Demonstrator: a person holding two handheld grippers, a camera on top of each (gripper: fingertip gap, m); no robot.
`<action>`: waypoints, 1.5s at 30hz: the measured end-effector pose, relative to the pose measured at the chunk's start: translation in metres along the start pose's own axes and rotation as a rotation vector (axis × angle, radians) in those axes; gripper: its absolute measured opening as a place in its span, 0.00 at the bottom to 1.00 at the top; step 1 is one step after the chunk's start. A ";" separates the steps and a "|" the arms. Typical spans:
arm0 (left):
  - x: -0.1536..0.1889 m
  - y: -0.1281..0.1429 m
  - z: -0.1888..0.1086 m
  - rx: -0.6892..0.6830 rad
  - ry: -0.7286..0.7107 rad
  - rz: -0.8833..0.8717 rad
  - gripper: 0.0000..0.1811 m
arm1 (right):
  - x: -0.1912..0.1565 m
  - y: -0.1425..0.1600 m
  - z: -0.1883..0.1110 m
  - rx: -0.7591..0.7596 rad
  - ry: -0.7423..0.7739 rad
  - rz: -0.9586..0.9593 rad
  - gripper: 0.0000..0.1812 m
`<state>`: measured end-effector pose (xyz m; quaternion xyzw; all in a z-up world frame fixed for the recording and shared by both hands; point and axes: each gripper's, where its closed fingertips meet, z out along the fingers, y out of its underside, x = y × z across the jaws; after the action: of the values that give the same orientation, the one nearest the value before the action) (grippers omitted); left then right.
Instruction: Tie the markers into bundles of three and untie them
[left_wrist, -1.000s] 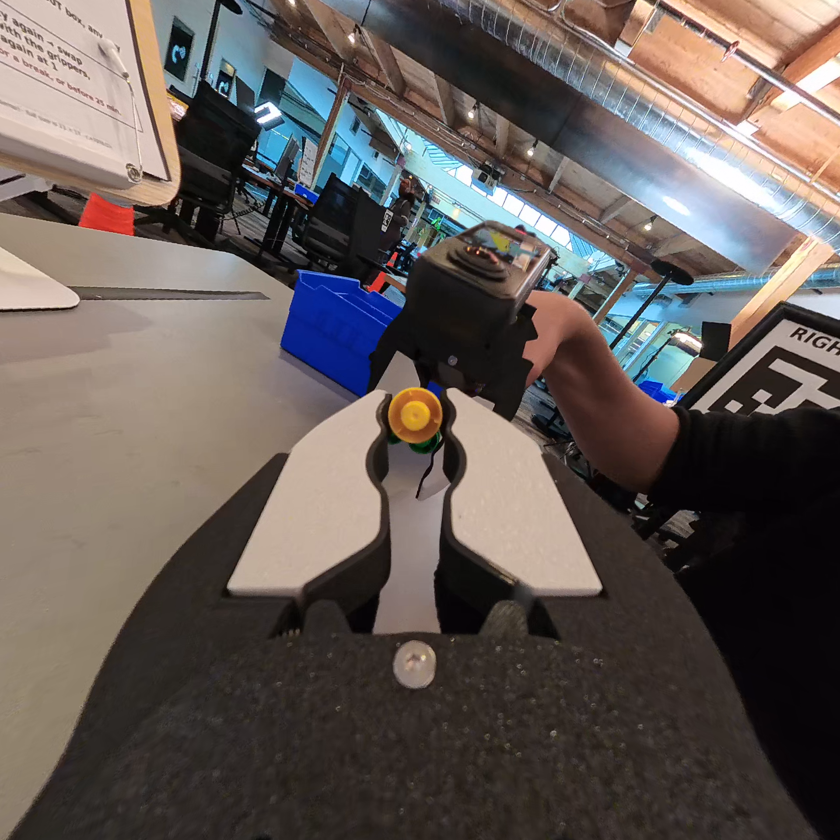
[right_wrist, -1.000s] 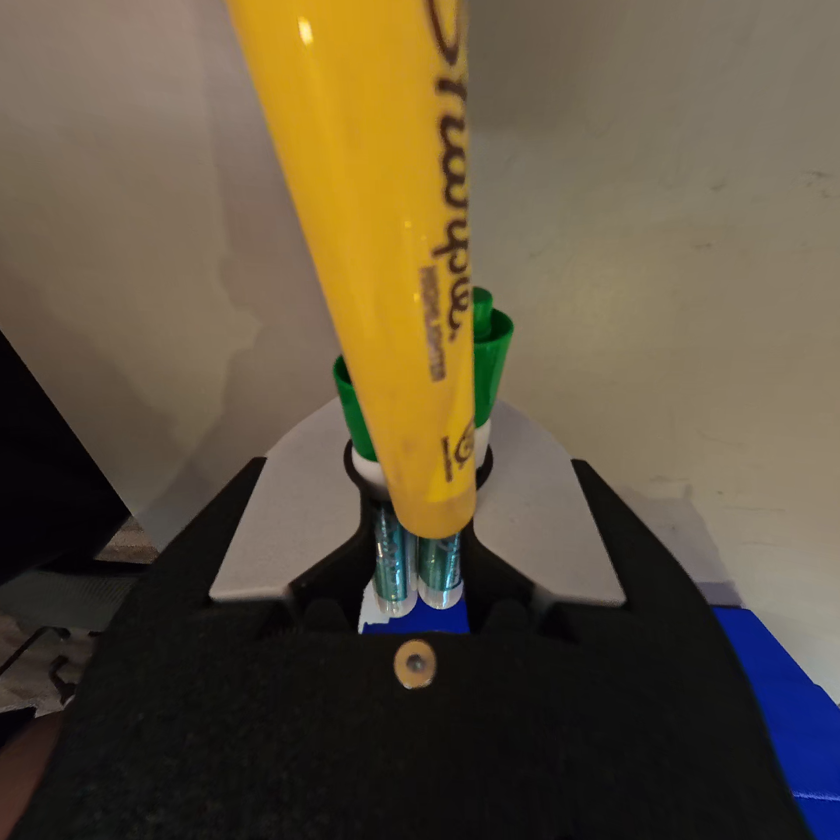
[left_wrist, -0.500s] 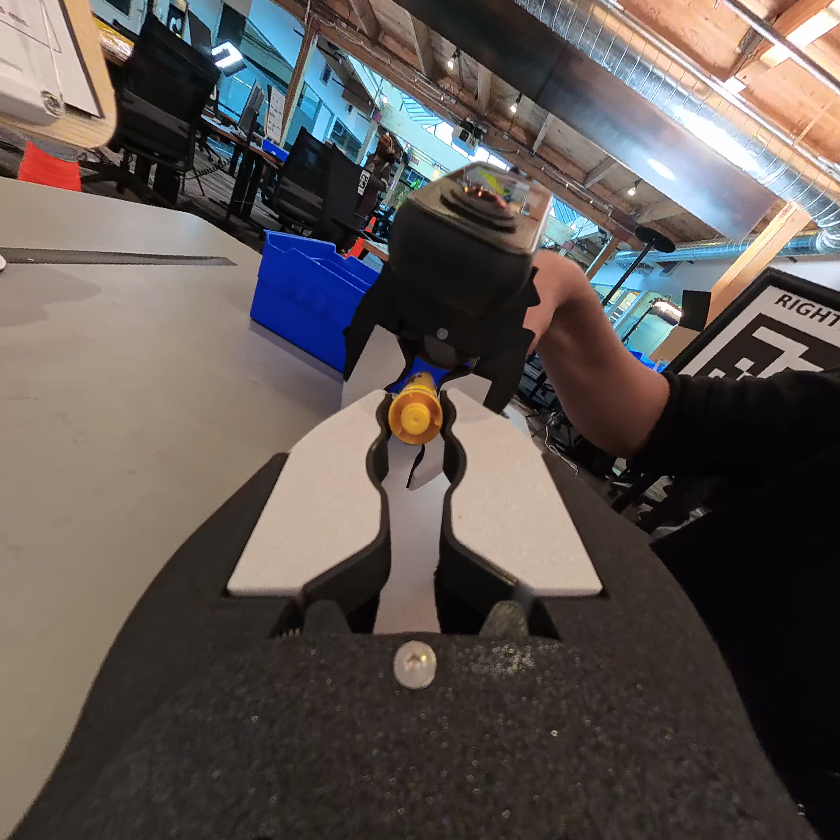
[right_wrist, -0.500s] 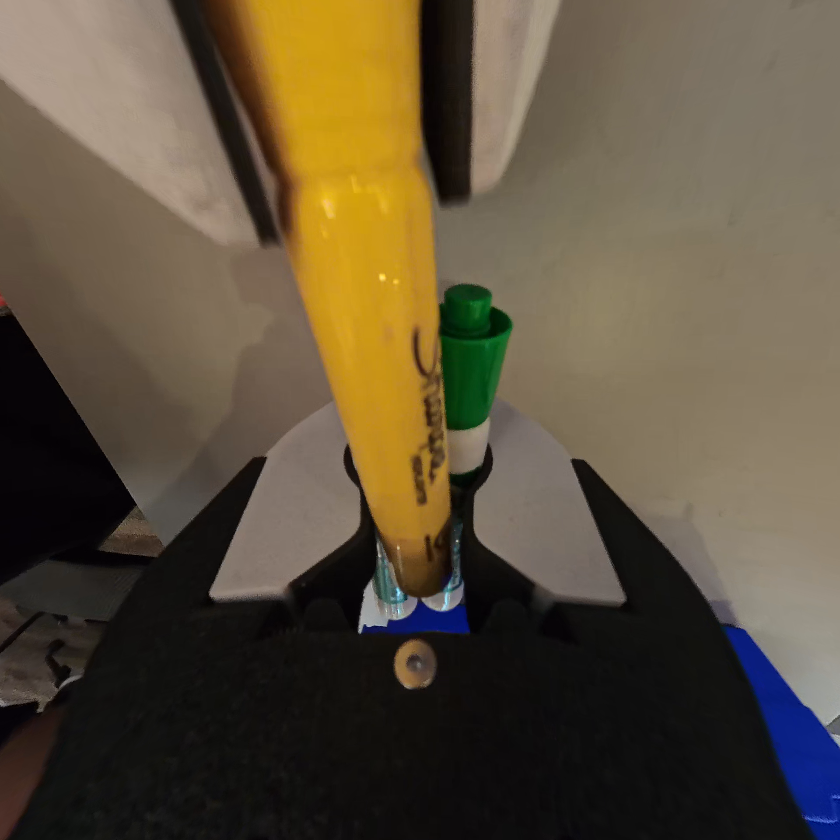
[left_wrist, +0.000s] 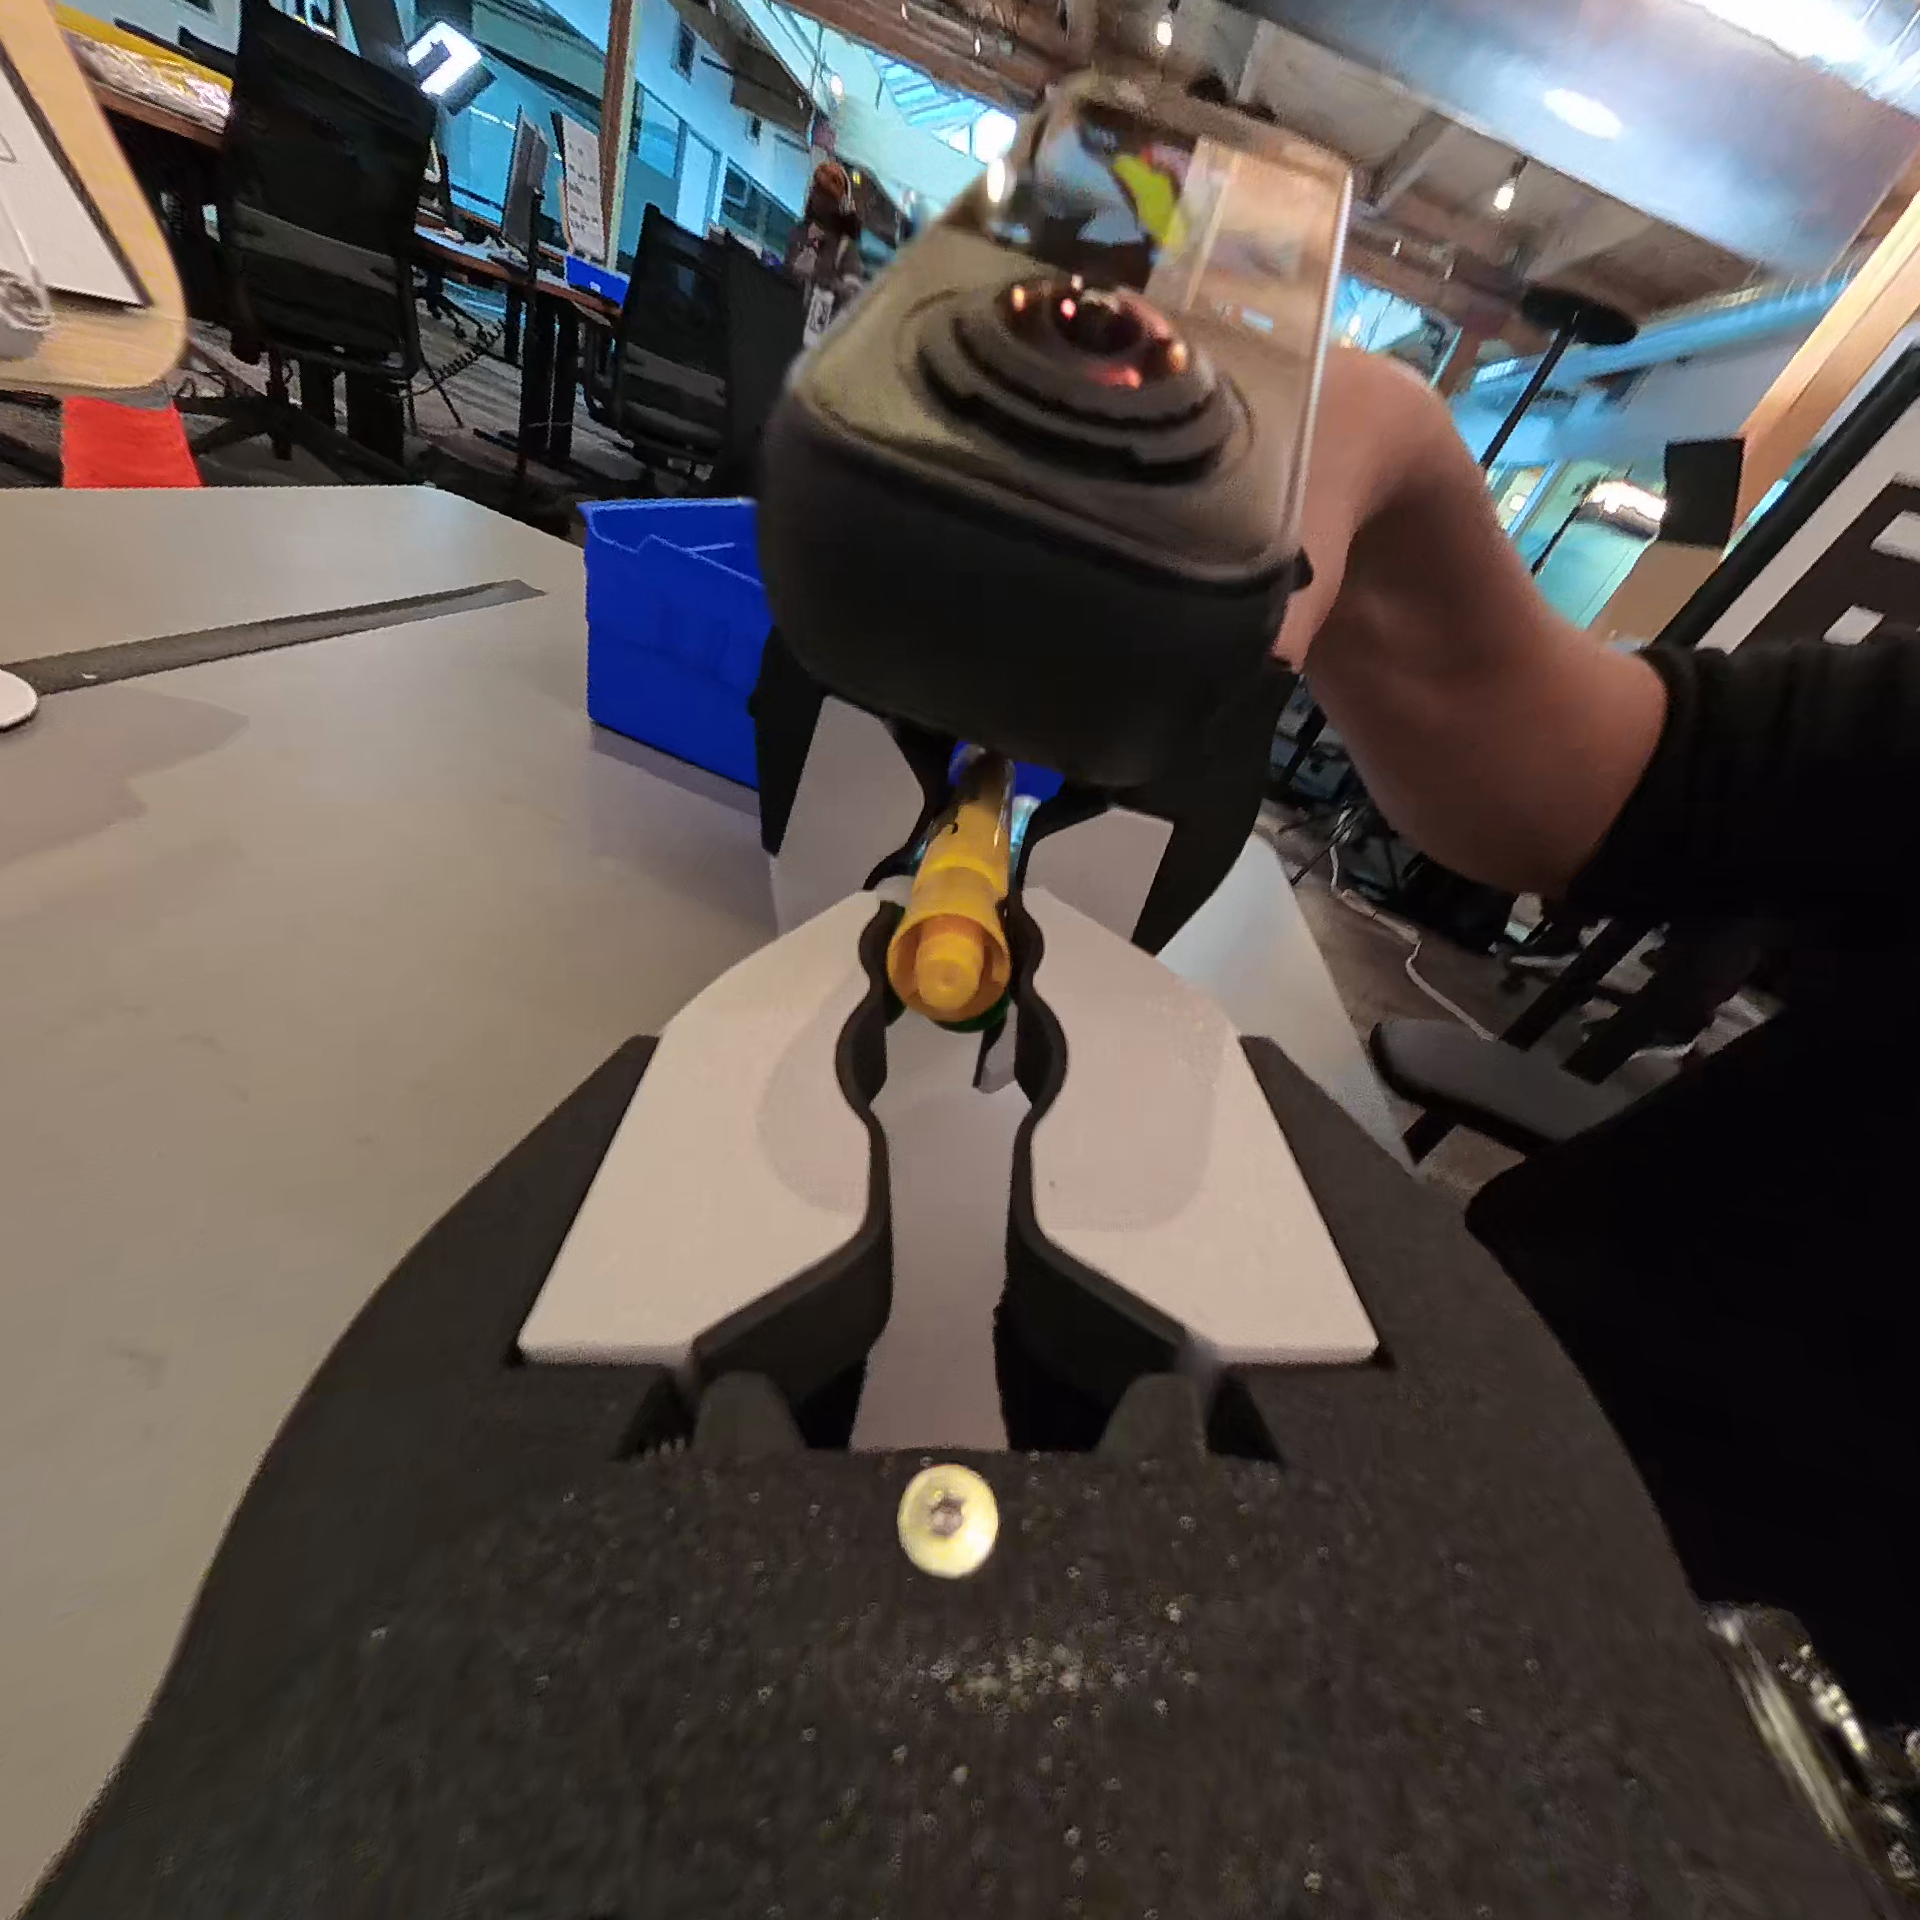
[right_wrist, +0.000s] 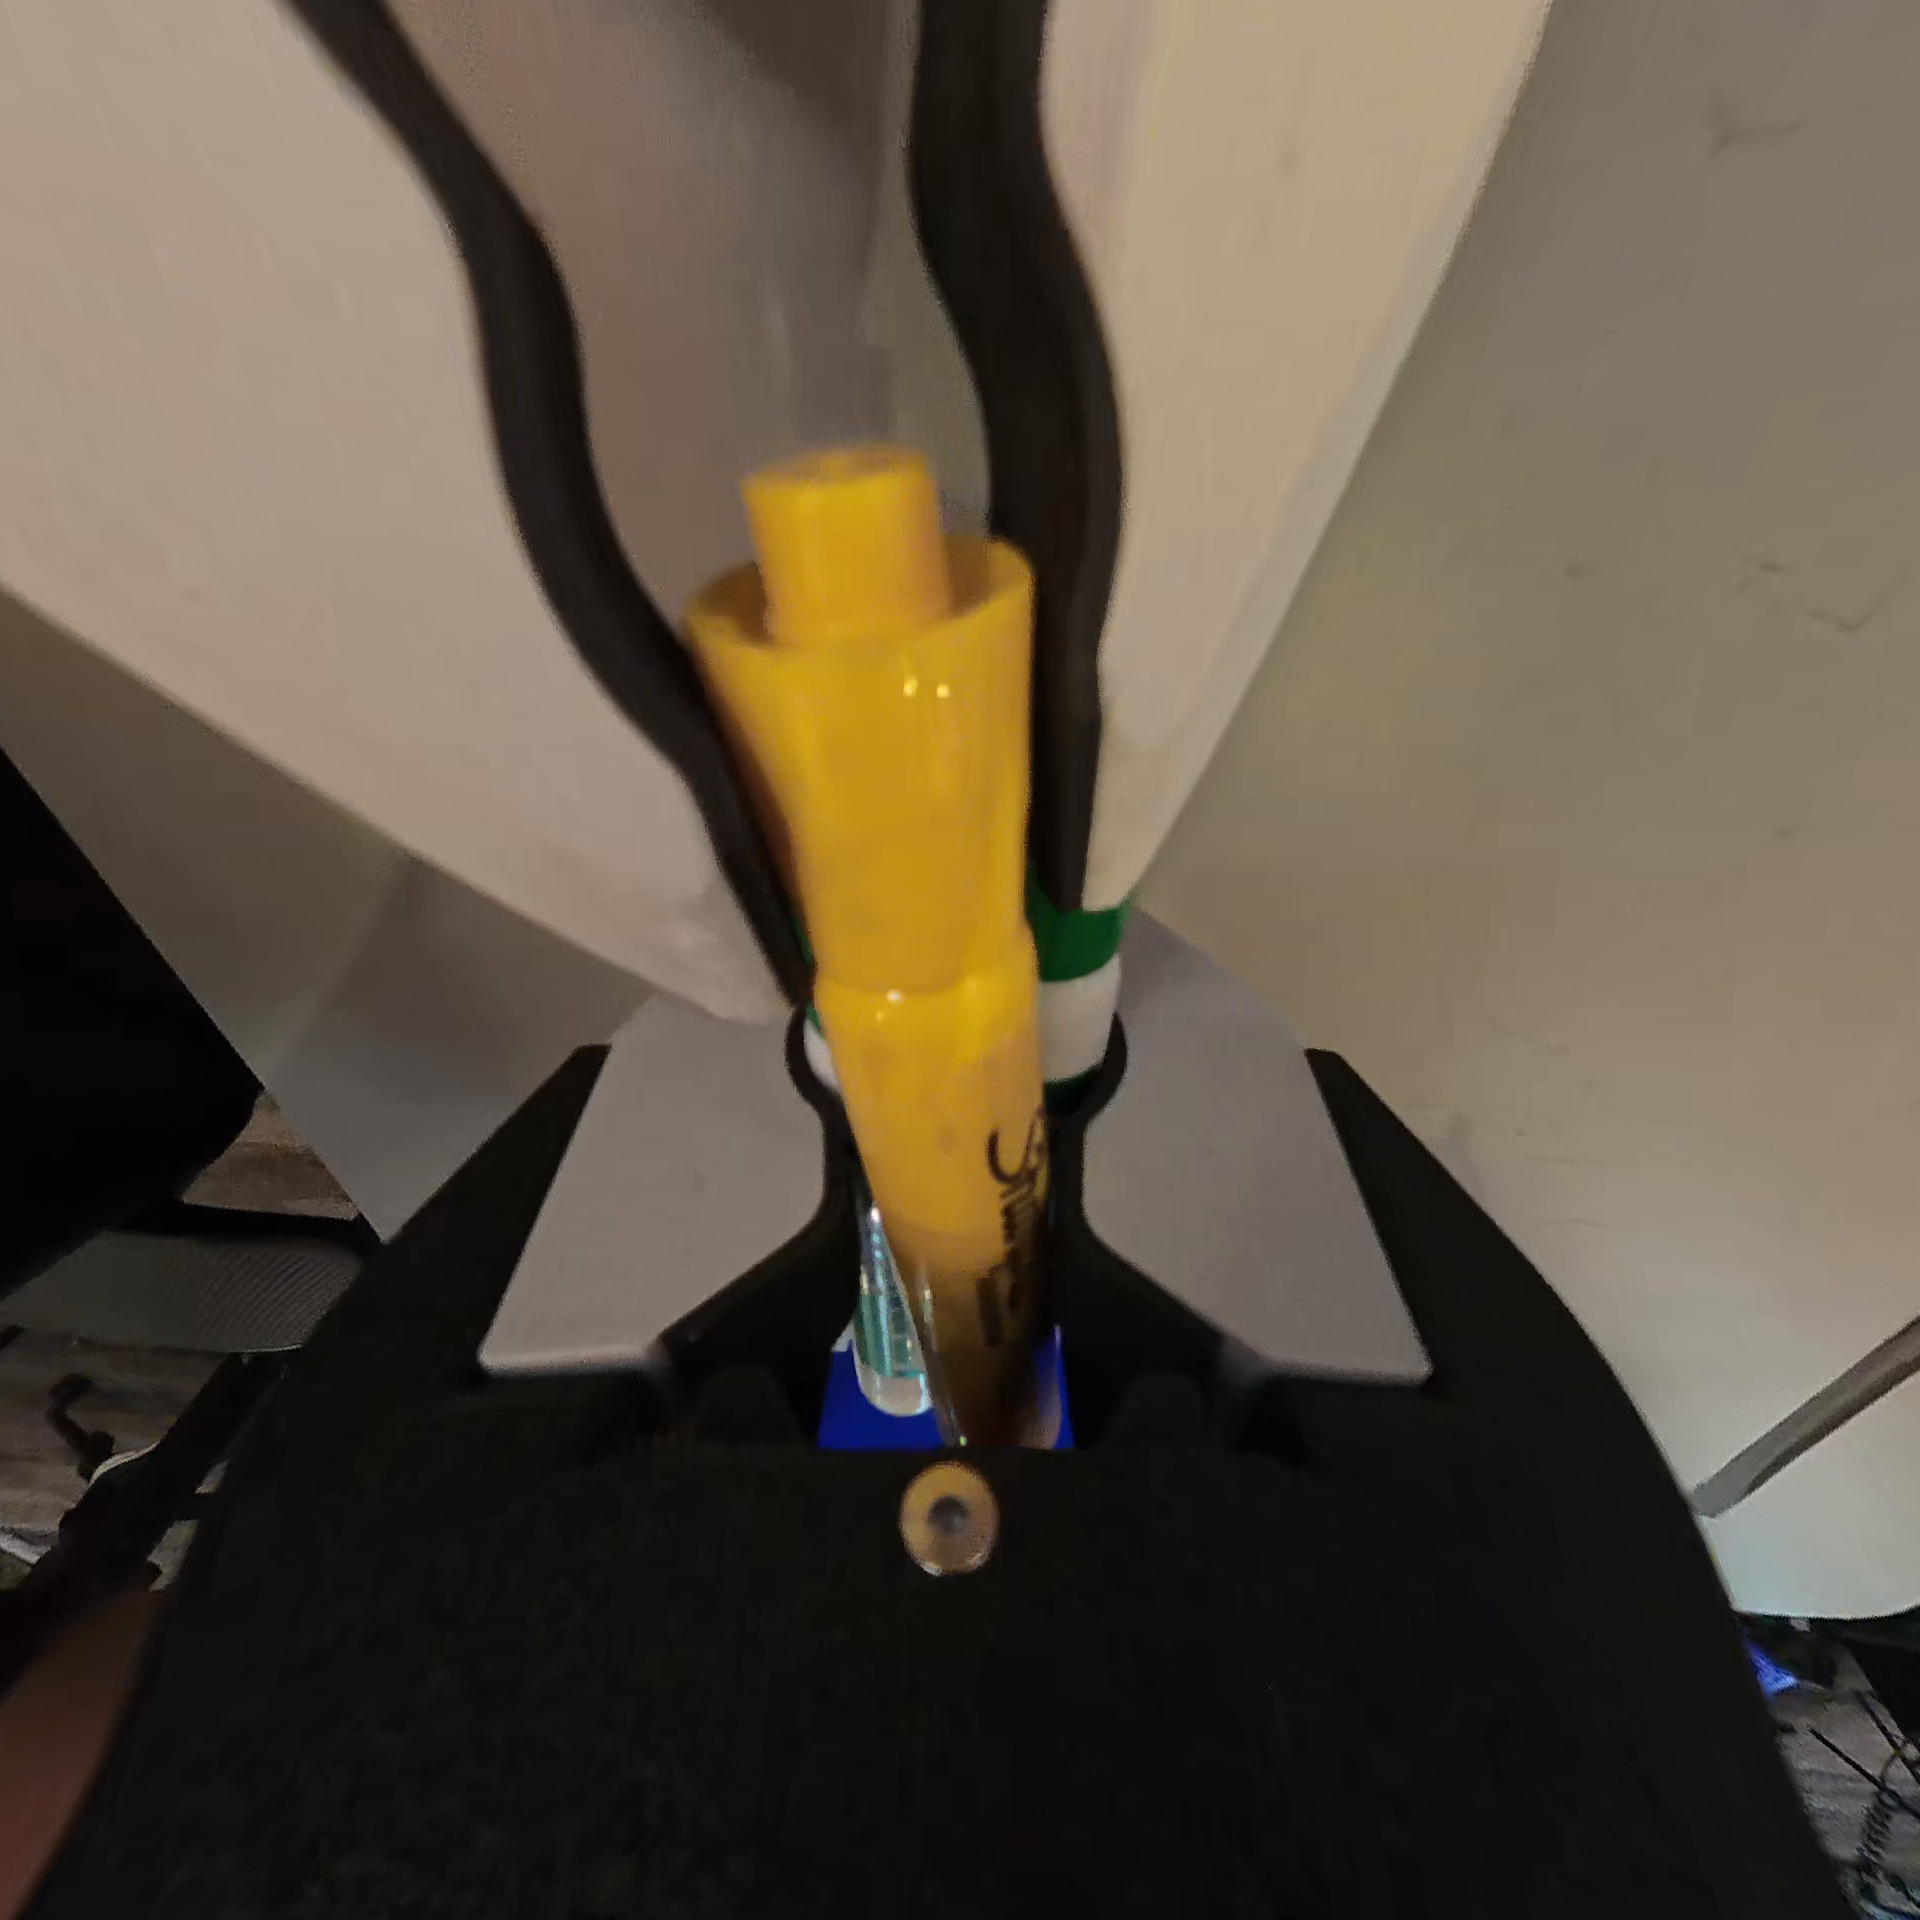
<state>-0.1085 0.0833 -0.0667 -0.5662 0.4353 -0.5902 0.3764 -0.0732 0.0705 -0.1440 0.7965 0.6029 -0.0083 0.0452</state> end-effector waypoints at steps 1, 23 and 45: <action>0.000 0.001 0.001 -0.014 -0.005 0.024 0.11 | 0.001 0.000 0.000 -0.010 0.007 -0.003 0.23; 0.001 -0.012 -0.020 -0.001 -0.056 0.116 0.06 | -0.002 -0.002 -0.006 0.027 0.011 -0.019 0.23; 0.005 -0.010 -0.016 -0.020 -0.056 0.115 0.09 | -0.001 -0.005 -0.009 -0.047 0.062 -0.048 0.23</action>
<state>-0.1244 0.0837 -0.0556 -0.5601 0.4625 -0.5470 0.4161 -0.0786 0.0717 -0.1357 0.7804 0.6230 0.0294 0.0448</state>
